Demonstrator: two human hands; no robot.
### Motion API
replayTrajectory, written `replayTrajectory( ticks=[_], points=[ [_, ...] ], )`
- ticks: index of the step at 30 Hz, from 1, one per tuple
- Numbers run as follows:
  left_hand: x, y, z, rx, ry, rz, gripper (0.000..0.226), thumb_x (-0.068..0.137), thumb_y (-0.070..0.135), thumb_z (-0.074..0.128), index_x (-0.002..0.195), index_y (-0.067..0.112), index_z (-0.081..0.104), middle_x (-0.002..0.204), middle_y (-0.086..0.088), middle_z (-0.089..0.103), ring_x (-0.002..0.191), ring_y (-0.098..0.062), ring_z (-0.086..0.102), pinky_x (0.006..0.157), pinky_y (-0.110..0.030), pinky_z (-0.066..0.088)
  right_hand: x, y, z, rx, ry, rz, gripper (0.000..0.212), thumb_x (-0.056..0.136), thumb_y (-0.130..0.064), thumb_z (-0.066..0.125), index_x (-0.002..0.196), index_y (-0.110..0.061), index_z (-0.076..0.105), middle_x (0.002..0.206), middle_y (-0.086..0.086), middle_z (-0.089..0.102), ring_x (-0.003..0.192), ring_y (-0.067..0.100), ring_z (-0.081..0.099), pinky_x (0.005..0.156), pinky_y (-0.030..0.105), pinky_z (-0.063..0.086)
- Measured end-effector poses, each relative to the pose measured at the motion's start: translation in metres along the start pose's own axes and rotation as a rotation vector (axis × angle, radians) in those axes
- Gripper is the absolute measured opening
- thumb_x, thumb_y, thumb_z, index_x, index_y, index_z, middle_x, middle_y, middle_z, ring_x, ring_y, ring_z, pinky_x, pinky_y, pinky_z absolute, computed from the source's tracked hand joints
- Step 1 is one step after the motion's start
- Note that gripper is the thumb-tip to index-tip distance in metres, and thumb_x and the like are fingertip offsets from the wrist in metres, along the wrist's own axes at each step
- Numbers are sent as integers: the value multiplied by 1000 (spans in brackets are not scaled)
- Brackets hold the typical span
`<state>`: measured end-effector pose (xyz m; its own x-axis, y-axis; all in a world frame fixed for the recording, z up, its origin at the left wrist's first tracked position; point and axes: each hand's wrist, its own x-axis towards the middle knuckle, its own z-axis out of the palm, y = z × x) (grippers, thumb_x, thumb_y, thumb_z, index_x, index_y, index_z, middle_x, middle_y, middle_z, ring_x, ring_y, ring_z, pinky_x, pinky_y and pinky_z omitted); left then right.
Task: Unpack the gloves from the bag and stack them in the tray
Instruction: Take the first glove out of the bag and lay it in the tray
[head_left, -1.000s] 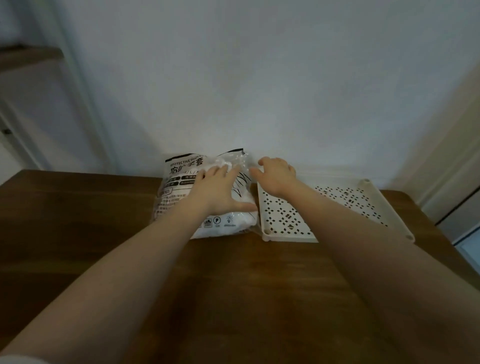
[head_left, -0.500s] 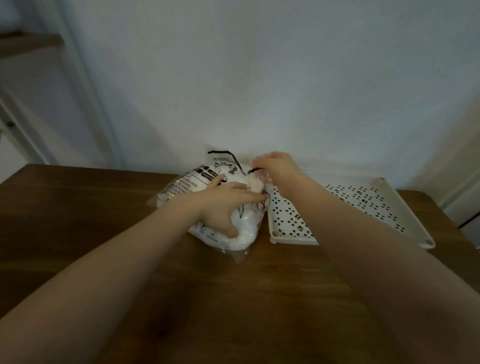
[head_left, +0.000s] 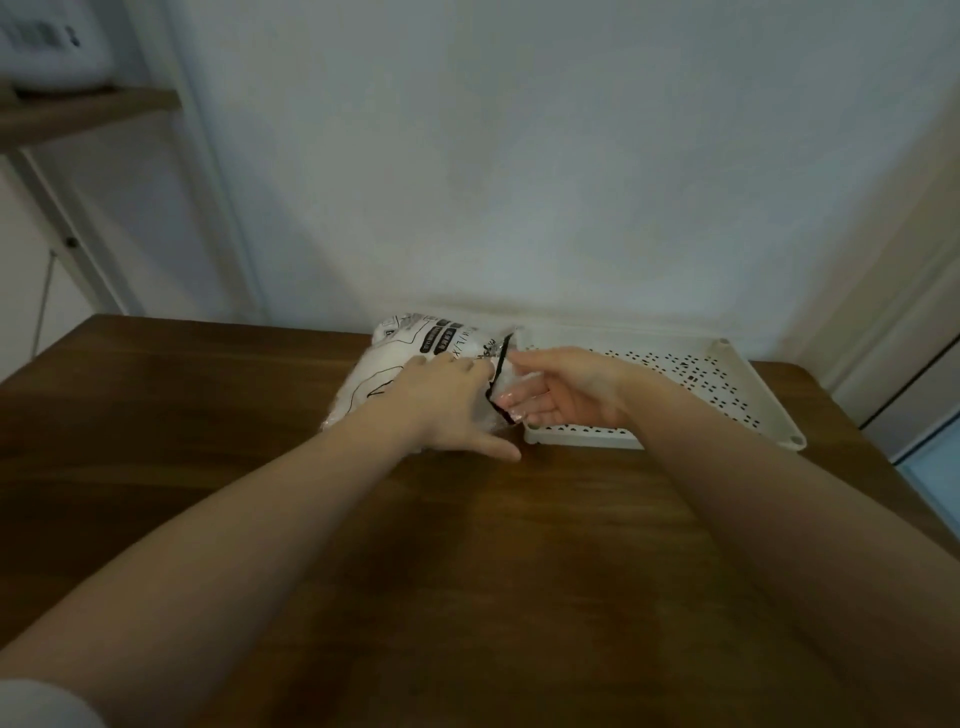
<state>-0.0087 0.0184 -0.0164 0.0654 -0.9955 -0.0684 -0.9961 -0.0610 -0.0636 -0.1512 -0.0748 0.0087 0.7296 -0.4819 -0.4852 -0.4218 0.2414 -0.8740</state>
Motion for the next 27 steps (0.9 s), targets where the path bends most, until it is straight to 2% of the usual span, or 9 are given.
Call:
replayTrajectory(
  ticks=[2,4,8,11,14,18,23,25,27],
  points=[
    [-4,7,6,68,12,-5,64,83,63,47,129,19,39,126,-4,51,117,-26,46,101,-45,34,0,6,-1,108,192,36,35,95,-37,50,113,-7,44,89,16,68,66,20,63,55,23,52],
    [-6,10,10,72,31,15,42,94,44,40,129,21,38,124,-5,52,118,-26,44,103,-45,30,1,13,-1,156,343,62,41,97,-31,50,125,-3,39,90,20,64,65,21,64,50,21,52],
    [-14,11,15,16,170,80,29,94,26,40,123,20,44,120,-3,52,113,-24,44,100,-38,27,1,25,8,219,340,125,37,95,-21,55,125,-5,41,109,24,60,62,18,60,44,17,48],
    [-18,10,21,-53,279,146,23,88,19,49,110,17,53,128,-3,43,120,-23,38,103,-33,22,5,27,17,199,396,90,31,89,-4,59,118,3,50,93,16,60,58,13,53,39,14,41],
    [-18,6,26,-187,328,156,17,79,11,57,95,14,60,146,-7,31,134,-29,26,111,-38,18,7,20,19,180,504,-47,51,85,9,57,131,-6,40,77,10,55,49,9,40,40,17,35],
    [-17,7,23,-351,319,89,7,83,18,62,88,15,58,151,-9,26,130,-33,35,108,-43,28,-1,1,22,132,494,-245,44,87,9,52,126,-8,43,75,9,55,46,9,42,41,18,34],
    [-15,13,13,-448,271,-77,35,81,27,48,109,6,51,155,-12,15,134,-30,31,103,-39,34,-8,-19,23,124,523,-283,25,86,10,53,105,-5,49,77,8,55,44,8,45,43,16,40],
    [-14,12,16,-524,300,-102,45,82,26,52,119,2,43,150,-15,24,133,-29,33,104,-35,33,-9,-26,18,280,390,-208,10,86,12,51,91,4,54,73,11,53,38,6,42,35,12,32],
    [-12,9,22,-633,364,-108,57,82,31,62,125,3,38,136,-13,38,123,-26,41,98,-31,36,-7,-27,16,455,189,-120,8,89,8,49,93,8,56,67,7,53,31,3,35,30,11,25]
  ],
)
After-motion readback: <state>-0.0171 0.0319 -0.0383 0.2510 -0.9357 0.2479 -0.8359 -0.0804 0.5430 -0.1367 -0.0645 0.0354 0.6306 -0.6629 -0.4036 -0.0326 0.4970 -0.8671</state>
